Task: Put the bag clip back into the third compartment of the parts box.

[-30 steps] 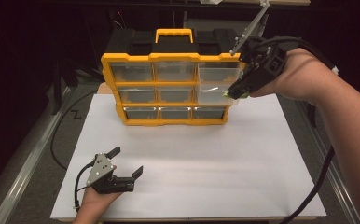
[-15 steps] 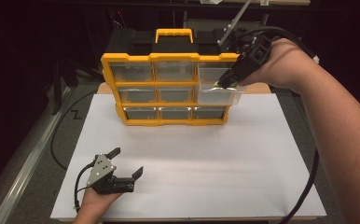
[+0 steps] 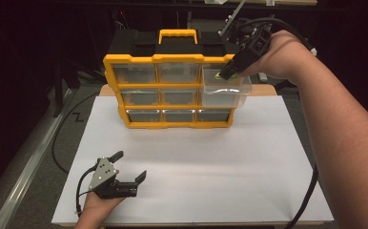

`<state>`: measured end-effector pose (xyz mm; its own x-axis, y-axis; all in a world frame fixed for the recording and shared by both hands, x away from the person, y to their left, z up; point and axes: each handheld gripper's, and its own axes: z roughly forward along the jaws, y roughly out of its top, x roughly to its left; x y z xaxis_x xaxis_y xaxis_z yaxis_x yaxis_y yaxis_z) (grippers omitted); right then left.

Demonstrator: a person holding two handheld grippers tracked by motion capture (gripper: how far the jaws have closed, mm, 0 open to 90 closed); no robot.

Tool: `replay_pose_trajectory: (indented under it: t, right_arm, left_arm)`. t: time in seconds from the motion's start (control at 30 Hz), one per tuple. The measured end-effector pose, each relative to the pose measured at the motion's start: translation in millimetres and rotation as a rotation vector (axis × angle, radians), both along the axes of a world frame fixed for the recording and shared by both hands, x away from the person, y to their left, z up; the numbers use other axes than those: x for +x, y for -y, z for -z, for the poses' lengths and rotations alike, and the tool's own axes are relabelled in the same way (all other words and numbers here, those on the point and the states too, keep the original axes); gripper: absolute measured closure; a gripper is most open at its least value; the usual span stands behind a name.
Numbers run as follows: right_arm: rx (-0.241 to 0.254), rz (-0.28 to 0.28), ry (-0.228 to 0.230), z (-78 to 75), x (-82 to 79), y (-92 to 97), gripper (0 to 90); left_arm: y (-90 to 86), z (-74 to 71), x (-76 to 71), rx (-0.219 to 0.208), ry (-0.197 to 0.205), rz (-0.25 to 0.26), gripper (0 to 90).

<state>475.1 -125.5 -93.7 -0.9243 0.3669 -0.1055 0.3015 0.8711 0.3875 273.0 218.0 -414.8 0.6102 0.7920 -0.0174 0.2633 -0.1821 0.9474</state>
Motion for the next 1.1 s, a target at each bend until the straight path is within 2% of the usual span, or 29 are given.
replay_pose_trajectory:
  t: [0.27, 0.57, 0.73, 0.93, 0.97, 1.0, 1.03, 1.1]
  right_arm:
    - [-0.022, 0.031, 0.001, 6.4, 13.6, 0.3, 79.0]
    - [-0.058, 0.041, -0.023, 31.5, 22.9, -6.3, 78.8]
    - [-0.044, 0.025, -0.026, 29.9, 22.7, -8.4, 78.8]
    - [-0.043, 0.040, -0.026, 29.0, 23.1, -4.3, 78.0]
    - [-0.038, 0.042, -0.019, 27.5, 22.8, -3.1, 69.8]
    - [-0.014, 0.037, -0.013, 24.6, 22.3, -1.5, 57.7]
    - [0.009, 0.041, -0.016, 20.1, 21.4, 0.4, 52.8]
    - [0.023, 0.047, -0.018, 9.5, 18.0, 4.8, 49.3]
  left_arm:
    - [-0.2, 1.1, 1.2, 0.003, -0.005, 0.005, 0.4]
    - [-0.4, 0.9, 0.9, 0.001, -0.006, 0.005, 0.4]
    - [0.0, 0.9, 0.8, -0.001, -0.006, 0.007, 0.4]
    - [-0.3, 0.6, 0.5, -0.003, -0.004, 0.007, 0.4]
    - [-0.2, 0.7, 0.6, -0.004, -0.004, 0.006, 0.4]
    - [-0.1, 0.9, 0.7, -0.004, -0.004, 0.006, 0.4]
    - [0.0, 1.2, 0.9, -0.001, -0.005, 0.007, 0.4]
    - [0.2, 1.6, 1.3, 0.004, -0.009, 0.007, 0.4]
